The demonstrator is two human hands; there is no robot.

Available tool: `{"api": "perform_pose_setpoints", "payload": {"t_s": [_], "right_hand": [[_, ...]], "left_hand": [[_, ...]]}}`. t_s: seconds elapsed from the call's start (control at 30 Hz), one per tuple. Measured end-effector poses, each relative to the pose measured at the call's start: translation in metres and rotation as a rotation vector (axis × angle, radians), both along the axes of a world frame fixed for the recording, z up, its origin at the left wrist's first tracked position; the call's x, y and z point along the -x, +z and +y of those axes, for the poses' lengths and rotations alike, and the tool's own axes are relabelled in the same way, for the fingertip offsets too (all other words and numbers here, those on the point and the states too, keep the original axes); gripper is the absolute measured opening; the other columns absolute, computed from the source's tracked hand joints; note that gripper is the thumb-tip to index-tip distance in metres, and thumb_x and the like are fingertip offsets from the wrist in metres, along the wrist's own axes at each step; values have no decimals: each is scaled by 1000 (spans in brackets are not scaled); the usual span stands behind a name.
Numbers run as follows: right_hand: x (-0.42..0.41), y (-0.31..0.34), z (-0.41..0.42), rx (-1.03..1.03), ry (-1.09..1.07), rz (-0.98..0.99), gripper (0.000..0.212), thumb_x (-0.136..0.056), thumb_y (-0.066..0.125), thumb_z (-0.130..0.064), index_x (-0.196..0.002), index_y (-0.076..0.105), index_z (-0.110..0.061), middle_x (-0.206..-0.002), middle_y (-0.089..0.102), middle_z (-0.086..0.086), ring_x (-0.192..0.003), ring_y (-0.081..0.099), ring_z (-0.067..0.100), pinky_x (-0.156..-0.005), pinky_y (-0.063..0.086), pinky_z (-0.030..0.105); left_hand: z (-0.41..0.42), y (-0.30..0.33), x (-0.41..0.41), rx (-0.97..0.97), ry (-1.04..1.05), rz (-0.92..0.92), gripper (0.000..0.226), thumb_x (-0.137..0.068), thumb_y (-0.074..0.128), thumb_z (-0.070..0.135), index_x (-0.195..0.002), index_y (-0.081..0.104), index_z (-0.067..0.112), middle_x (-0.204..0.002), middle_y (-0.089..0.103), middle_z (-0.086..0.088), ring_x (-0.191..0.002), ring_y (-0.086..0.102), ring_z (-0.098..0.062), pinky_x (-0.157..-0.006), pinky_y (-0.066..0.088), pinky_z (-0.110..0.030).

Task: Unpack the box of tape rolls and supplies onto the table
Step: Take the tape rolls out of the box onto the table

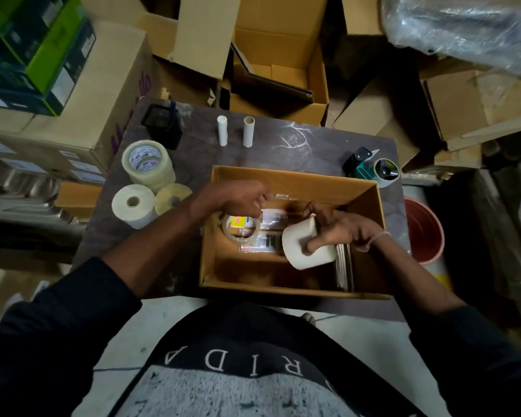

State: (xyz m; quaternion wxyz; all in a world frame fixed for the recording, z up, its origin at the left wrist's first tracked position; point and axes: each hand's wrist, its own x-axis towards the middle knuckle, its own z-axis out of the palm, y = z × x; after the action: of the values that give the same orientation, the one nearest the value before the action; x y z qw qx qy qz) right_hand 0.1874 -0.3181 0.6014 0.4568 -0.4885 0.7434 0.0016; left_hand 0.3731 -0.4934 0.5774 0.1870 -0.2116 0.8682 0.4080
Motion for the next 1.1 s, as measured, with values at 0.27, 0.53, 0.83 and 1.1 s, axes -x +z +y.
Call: {"api": "perform_pose_setpoints", "payload": {"t_s": [0.27, 0.53, 0.83, 1.1], "right_hand": [[6, 59, -43, 244, 64, -118, 68, -66, 88, -35, -120, 47, -33, -109, 66, -1, -98, 67, 22, -70, 62, 41], [-44, 95, -124, 459, 260, -61, 83, -59, 82, -51, -129, 41, -36, -118, 57, -6, -107, 61, 19, -79, 59, 43], [-147, 53, -211, 607, 392, 26, 92, -55, 89, -46, -124, 38, -14, -107, 57, 1, -92, 60, 19, -71, 52, 35], [-212, -48, -236, 489, 616, 300, 111, -53, 90, -46, -142, 34, -9, -127, 47, 21, -113, 50, 38, -84, 44, 37]], "left_hand": [[-39, 50, -51, -325, 362, 370, 28, -93, 67, 4, -120, 61, 2, -107, 74, -15, -98, 74, -24, -83, 62, -36], [-65, 27, -124, -229, 855, 537, 20, -98, 61, 11, -116, 61, 2, -97, 77, -11, -78, 72, -17, -57, 53, -20], [-90, -32, -208, -166, 1451, 451, 17, -94, 65, 11, -110, 66, 7, -101, 74, -17, -70, 68, -16, -60, 53, -30], [-86, -61, -227, -241, 1518, 443, 14, -96, 55, 5, -106, 63, 10, -104, 74, -18, -63, 64, -13, -48, 49, -20]]}}
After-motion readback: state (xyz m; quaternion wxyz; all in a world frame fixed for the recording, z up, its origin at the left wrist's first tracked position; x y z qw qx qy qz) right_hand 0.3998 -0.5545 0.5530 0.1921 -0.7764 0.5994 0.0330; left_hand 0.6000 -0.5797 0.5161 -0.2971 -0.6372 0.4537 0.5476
